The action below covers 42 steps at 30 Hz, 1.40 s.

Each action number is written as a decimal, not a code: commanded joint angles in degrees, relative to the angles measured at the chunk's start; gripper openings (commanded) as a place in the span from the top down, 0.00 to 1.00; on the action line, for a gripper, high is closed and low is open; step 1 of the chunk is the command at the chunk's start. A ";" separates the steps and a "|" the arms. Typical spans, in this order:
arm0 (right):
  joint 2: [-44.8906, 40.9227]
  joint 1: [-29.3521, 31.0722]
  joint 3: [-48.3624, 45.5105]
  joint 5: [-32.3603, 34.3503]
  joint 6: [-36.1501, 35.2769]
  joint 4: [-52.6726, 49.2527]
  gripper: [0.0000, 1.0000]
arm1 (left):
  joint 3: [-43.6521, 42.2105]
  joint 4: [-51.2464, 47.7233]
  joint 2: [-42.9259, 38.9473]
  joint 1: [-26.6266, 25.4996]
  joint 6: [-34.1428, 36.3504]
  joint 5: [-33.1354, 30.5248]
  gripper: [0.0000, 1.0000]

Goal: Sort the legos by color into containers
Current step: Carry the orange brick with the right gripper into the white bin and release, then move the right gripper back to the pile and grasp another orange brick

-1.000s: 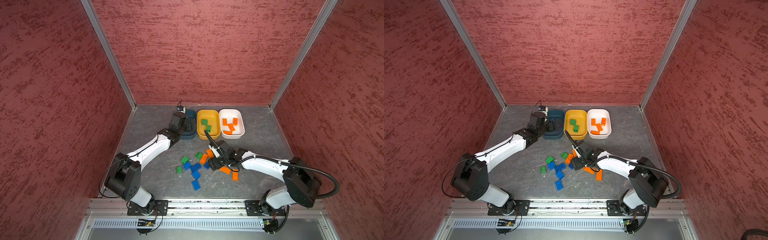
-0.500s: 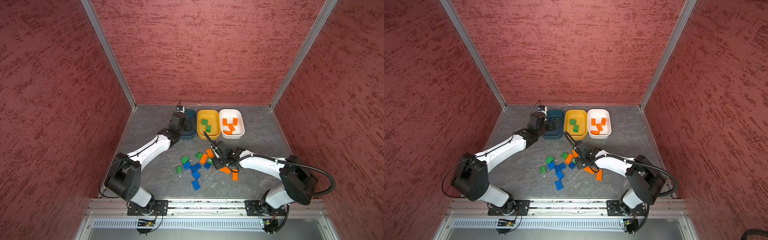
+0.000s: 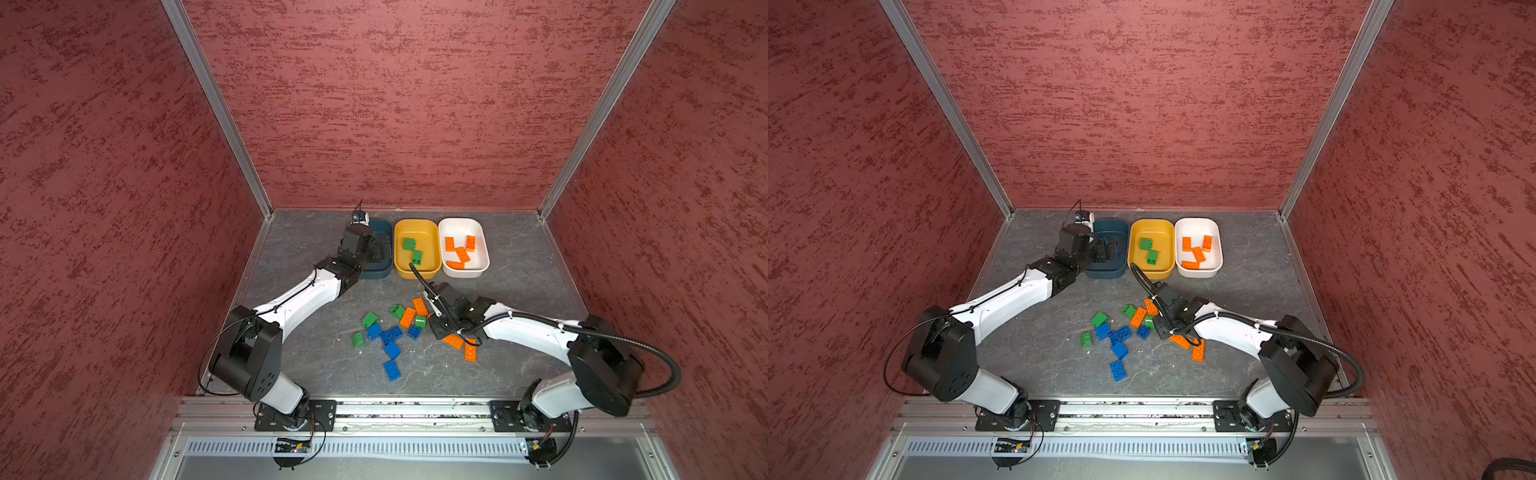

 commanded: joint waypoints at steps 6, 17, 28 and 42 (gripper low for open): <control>-7.04 -10.53 0.32 -0.35 -2.65 12.25 0.82 | -0.29 1.51 -0.55 -0.63 0.71 0.88 0.01; 7.13 -27.26 11.53 -5.97 -0.89 22.10 0.82 | 0.23 2.33 -0.40 -3.71 4.74 2.85 0.01; 20.04 -28.45 24.42 -6.77 -0.93 17.79 0.66 | -1.57 -0.25 -0.63 -5.61 4.56 6.18 0.01; 5.45 -25.29 10.77 -11.82 3.86 15.91 0.30 | 0.28 -0.33 1.92 -7.41 4.41 2.89 0.01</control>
